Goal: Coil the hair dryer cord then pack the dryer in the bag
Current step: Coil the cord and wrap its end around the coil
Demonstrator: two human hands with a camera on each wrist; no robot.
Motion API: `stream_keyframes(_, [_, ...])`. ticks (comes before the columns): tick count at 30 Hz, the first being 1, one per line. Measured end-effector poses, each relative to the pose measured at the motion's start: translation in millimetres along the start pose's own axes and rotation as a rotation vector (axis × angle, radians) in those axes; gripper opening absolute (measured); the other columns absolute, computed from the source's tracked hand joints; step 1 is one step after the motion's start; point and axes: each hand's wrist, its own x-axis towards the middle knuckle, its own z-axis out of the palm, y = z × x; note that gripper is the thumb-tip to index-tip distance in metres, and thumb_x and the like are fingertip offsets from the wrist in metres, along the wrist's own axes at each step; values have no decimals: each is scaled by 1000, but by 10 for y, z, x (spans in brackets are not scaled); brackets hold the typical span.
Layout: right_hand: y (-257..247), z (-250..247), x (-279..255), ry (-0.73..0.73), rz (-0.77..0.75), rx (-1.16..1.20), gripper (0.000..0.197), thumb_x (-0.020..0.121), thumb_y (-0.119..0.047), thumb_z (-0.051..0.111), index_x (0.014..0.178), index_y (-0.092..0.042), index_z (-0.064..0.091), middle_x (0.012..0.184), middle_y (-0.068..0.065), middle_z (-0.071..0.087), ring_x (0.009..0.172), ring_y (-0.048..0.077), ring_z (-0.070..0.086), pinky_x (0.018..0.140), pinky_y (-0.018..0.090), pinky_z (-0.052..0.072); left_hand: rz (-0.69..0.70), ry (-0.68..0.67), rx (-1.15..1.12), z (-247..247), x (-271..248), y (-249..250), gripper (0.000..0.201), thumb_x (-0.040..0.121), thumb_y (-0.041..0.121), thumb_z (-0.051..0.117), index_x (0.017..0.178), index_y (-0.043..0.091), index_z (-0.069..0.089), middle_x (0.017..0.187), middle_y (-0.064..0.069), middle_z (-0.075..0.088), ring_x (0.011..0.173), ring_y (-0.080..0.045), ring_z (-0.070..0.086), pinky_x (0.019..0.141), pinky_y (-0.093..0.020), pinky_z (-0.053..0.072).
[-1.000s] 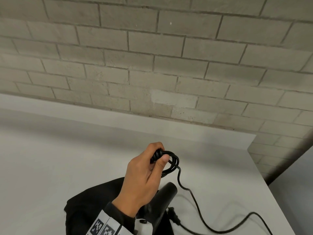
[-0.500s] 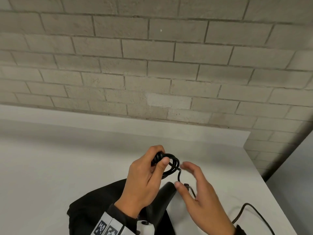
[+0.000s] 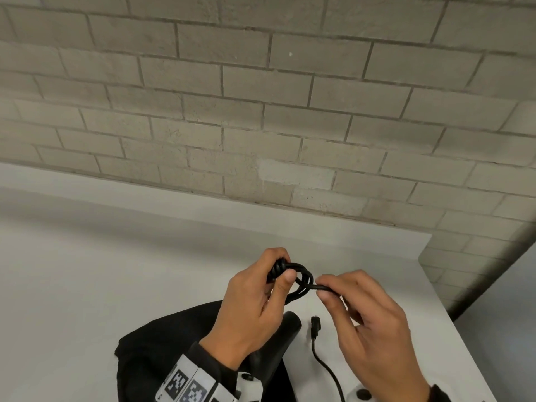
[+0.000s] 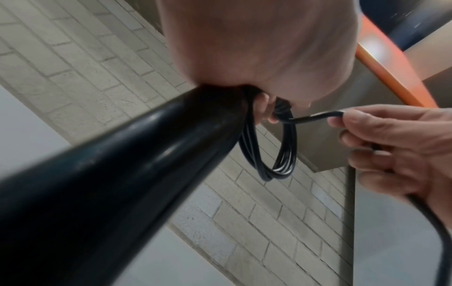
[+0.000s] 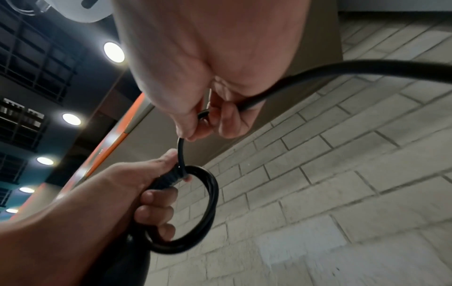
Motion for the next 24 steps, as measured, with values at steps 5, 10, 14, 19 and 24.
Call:
stream_keyframes(5, [-13, -86, 251, -61, -41, 55, 14, 86, -11, 66, 98, -12, 72, 84, -13, 61, 73, -4, 52, 66, 6, 37, 41, -34, -3, 35, -42, 13, 40, 84, 53, 64, 109, 22, 53, 79, 22, 53, 64, 2, 52, 59, -4, 35])
stream_keyframes(10, [-27, -72, 377, -89, 1, 150, 13, 87, -17, 65, 98, -19, 72, 79, -27, 55, 66, 3, 50, 61, 9, 37, 34, -7, 7, 105, -61, 5, 36, 83, 50, 68, 104, 24, 57, 82, 14, 61, 69, -6, 57, 57, -11, 42])
stream_keyframes(14, [-10, -25, 368, -90, 108, 265, 12, 88, -23, 67, 99, -25, 72, 80, -18, 64, 64, 14, 51, 59, 18, 44, 55, 1, 8, 131, -63, -16, 27, 88, 43, 62, 105, 22, 60, 80, 8, 63, 68, -15, 59, 53, -21, 47])
stream_keyframes(19, [6, 69, 343, -58, 319, 508, 19, 86, -21, 68, 104, -25, 64, 80, 0, 71, 73, 17, 65, 68, 24, 53, 83, -14, -29, 155, -95, -2, 30, 95, 47, 52, 107, 21, 61, 74, 9, 59, 59, -14, 53, 50, -30, 45])
stream_keyframes(24, [136, 171, 232, -41, 429, 681, 9, 87, -21, 64, 89, -13, 69, 77, 5, 70, 77, 18, 68, 72, 26, 52, 95, 1, -38, 162, -111, -7, 32, 96, 47, 50, 103, 18, 62, 73, 9, 57, 60, -15, 54, 52, -37, 47])
